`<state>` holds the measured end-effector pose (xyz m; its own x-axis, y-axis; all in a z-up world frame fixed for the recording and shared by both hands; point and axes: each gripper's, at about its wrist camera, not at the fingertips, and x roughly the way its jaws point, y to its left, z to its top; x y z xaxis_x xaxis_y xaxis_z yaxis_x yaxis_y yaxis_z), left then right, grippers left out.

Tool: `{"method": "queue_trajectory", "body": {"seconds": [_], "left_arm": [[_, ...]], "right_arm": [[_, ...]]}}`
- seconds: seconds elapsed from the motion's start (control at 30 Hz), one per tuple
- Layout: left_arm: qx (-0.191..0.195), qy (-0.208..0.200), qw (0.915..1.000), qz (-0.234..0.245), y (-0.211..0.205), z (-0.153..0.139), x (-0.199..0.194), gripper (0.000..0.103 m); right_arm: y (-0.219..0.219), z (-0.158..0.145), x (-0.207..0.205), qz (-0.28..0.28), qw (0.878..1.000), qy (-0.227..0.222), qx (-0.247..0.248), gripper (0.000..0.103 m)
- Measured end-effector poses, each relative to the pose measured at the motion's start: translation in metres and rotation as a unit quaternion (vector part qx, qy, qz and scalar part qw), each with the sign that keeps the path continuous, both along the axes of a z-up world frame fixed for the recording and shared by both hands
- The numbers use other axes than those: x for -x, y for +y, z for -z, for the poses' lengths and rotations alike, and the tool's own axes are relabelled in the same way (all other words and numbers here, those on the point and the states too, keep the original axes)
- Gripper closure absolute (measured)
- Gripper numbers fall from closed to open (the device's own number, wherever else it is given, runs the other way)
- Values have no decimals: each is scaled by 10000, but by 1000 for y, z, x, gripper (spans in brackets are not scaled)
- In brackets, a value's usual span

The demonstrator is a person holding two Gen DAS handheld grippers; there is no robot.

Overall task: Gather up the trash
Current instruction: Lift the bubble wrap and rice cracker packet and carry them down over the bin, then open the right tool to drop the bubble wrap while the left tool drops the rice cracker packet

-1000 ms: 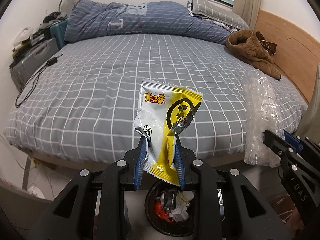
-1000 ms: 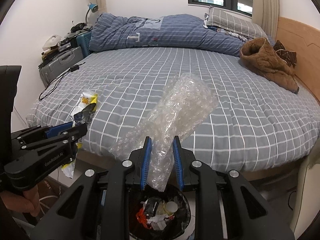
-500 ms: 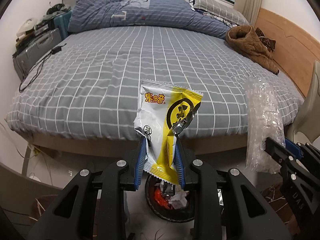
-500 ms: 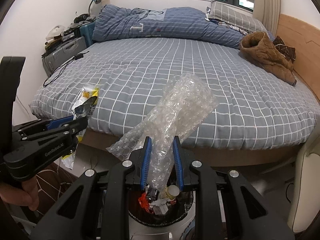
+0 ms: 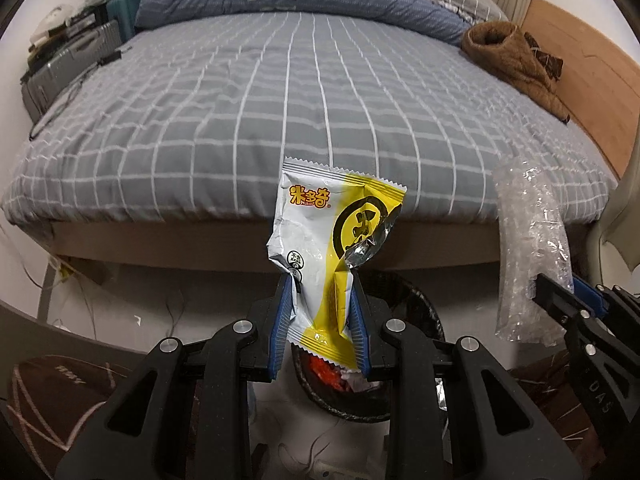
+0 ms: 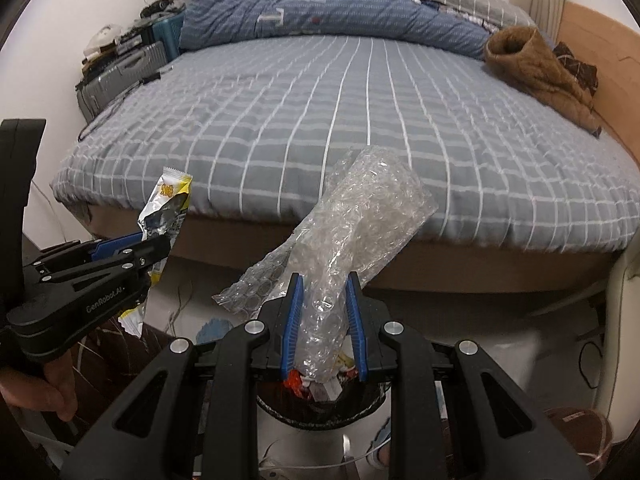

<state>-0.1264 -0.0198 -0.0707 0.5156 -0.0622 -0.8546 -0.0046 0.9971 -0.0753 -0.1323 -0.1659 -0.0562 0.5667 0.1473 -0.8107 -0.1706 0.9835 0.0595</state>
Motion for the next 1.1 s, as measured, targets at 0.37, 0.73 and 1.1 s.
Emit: {"method": "queue_trajectory", "body": {"seconds": [0.37, 0.73, 1.1], "left_arm": [[0, 669, 9976, 182, -5, 72, -18, 76], [-81, 1120, 9936, 124, 7, 123, -35, 76], [-86, 1284, 9917, 76, 9, 131, -37, 76]], "right_arm": [[9, 83, -22, -134, 9967, 806, -1, 82], [29, 137, -43, -384, 9891, 1420, 61, 81], [35, 141, -46, -368, 9893, 1410, 113, 63]]}}
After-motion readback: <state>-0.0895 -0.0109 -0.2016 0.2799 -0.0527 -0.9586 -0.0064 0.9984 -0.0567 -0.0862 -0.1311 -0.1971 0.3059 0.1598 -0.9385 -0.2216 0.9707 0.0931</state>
